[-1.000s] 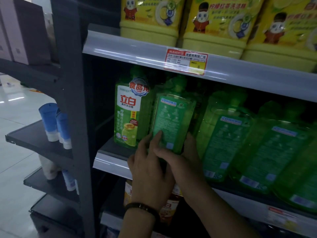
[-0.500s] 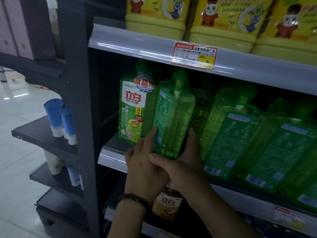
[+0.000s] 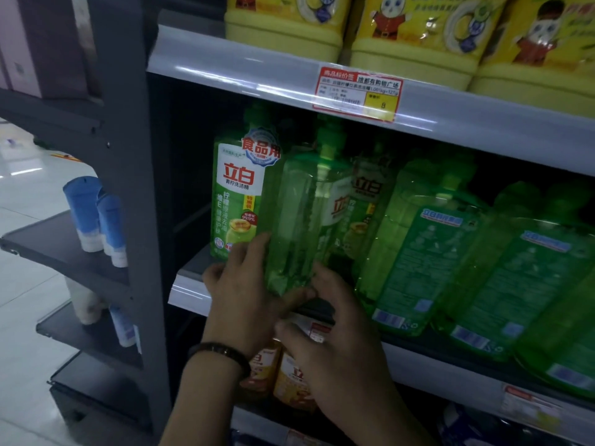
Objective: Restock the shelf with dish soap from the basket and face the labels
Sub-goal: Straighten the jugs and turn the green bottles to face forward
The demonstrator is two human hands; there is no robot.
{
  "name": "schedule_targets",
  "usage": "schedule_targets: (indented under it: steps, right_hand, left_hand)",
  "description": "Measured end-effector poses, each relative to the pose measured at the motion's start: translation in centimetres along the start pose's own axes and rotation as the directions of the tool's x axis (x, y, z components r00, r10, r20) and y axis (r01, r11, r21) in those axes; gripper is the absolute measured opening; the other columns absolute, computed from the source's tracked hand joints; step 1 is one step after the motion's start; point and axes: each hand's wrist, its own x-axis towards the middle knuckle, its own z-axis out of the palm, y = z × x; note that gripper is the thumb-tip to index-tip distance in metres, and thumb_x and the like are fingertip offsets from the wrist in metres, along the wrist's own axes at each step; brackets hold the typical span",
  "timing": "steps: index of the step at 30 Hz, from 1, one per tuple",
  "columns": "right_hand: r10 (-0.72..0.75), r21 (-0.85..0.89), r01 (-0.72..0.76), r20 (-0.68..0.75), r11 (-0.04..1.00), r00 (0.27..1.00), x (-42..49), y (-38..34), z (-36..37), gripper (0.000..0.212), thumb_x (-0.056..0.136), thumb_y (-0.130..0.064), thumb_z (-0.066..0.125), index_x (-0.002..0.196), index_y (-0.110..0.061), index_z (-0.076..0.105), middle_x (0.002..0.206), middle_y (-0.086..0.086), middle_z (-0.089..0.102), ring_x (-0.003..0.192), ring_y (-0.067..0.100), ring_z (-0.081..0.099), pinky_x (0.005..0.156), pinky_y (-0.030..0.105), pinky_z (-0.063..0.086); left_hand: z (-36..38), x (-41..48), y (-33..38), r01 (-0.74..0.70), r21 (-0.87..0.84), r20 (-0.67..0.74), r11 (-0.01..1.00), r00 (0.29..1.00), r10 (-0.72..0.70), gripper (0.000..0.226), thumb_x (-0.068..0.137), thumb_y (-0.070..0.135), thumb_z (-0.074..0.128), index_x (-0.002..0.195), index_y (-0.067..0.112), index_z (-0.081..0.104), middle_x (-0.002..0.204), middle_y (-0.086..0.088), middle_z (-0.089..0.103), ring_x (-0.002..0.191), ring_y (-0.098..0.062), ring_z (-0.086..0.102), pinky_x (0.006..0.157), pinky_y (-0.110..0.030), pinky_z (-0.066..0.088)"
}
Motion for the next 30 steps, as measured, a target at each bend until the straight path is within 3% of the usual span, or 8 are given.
schedule_targets:
  steps: [9, 11, 14, 16, 20, 22, 26, 30]
  right_hand:
    - [-0.02, -0.124, 0.019, -0.01, 0.992, 1.0, 0.5, -0.5, -1.9, 0.089, 0.096, -0.025, 0.081, 0.158, -0.056, 0.026, 0.168, -0.022, 0.027, 0.15, 0.002, 0.037, 0.122, 0.031, 0.042]
    - [0.03, -0.164, -0.019, 0.066, 0.986, 0.997, 0.4, -0.7, -1.7, 0.086, 0.101, -0.031, 0.075, 0.153, -0.066, 0.017, 0.173, -0.03, 0.005, 0.158, 0.0, 0.019, 0.129, 0.028, 0.028]
    - [0.059, -0.194, -0.037, 0.108, 0.98, 0.992, 0.3, -1.0, -1.2, 0.088, 0.103, -0.034, 0.071, 0.156, -0.067, 0.008, 0.173, -0.034, -0.014, 0.164, 0.0, -0.004, 0.128, 0.026, 0.012]
    - [0.079, -0.224, -0.049, 0.127, 0.973, 0.989, 0.4, -1.1, -0.9, 0.094, 0.104, -0.036, 0.069, 0.161, -0.064, -0.001, 0.172, -0.032, -0.021, 0.161, -0.005, -0.011, 0.127, 0.024, 0.015]
    - [0.134, -0.317, -0.072, 0.177, 0.946, 0.975, 1.2, -1.6, -0.6, 0.104, 0.102, -0.041, 0.07, 0.162, -0.061, -0.013, 0.173, -0.024, -0.03, 0.166, 0.009, -0.006, 0.133, 0.044, 0.026]
    - [0.138, -0.312, -0.071, 0.198, 0.948, 0.97, 2.1, -1.9, -0.9, 0.106, 0.1, -0.038, 0.072, 0.165, -0.057, -0.01, 0.175, -0.019, -0.028, 0.166, 0.014, -0.003, 0.133, 0.041, 0.023]
    - [0.143, -0.331, -0.053, 0.255, 0.942, 0.956, 3.6, -2.6, -1.6, 0.099, 0.104, -0.022, 0.063, 0.168, -0.048, -0.009, 0.177, -0.01, -0.025, 0.167, 0.021, 0.003, 0.129, 0.039, 0.027]
    - [0.193, -0.359, -0.081, 0.289, 0.93, 0.938, 4.3, -2.7, -1.6, 0.101, 0.101, -0.014, 0.061, 0.168, -0.048, -0.007, 0.177, -0.01, -0.024, 0.167, 0.022, -0.003, 0.132, 0.043, 0.022]
  left_hand:
    - [-0.8, 1.1, -1.1, -0.008, -0.107, 0.085, 0.994, 0.996, 0.017, 0.07, 0.074, 0.068, 0.069, 0.136, 0.041, 0.051, 0.122, 0.027, 0.07, 0.119, -0.01, 0.068, 0.108, -0.054, 0.049]
    - [-0.8, 1.1, -1.2, -0.032, 0.013, 0.027, 0.999, 0.999, 0.031, 0.051, 0.082, 0.059, 0.067, 0.128, 0.038, 0.066, 0.111, 0.012, 0.078, 0.104, -0.019, 0.074, 0.097, -0.049, 0.057]
    - [0.4, 0.5, -1.2, -0.032, 0.152, -0.131, 0.988, 0.99, 0.052, 0.011, 0.089, 0.019, 0.077, 0.095, 0.027, 0.079, 0.079, 0.002, 0.078, 0.07, -0.027, 0.073, 0.071, -0.043, 0.061]
    - [0.7, -0.1, 0.0, -0.005, 0.161, -0.136, 0.987, 0.99, 0.027, 0.004, 0.09, 0.023, 0.077, 0.088, 0.025, 0.074, 0.069, 0.003, 0.072, 0.063, -0.025, 0.068, 0.07, -0.04, 0.057]
    - [2.2, -0.6, 1.2, -0.027, 0.225, -0.144, 0.974, 0.988, 0.061, 0.033, 0.09, 0.025, 0.074, 0.122, 0.016, 0.071, 0.071, -0.001, 0.073, 0.063, -0.027, 0.068, 0.072, -0.039, 0.054]
    - [2.7, -0.7, 1.0, -0.067, 0.235, -0.148, 0.97, 0.984, 0.104, 0.055, 0.086, 0.012, 0.067, 0.141, 0.008, 0.063, 0.078, -0.004, 0.075, 0.067, -0.028, 0.069, 0.074, -0.041, 0.053]
    - [3.5, -0.5, 0.3, -0.075, 0.186, -0.121, 0.98, 0.988, 0.099, 0.059, 0.085, 0.008, 0.07, 0.143, 0.017, 0.063, 0.115, -0.004, 0.077, 0.1, -0.026, 0.073, 0.094, -0.044, 0.048]
    - [4.3, -0.5, -0.1, -0.061, 0.287, -0.074, 0.956, 0.994, 0.085, 0.066, 0.086, 0.021, 0.074, 0.15, 0.022, 0.056, 0.122, 0.0, 0.07, 0.104, -0.026, 0.068, 0.094, -0.041, 0.035]
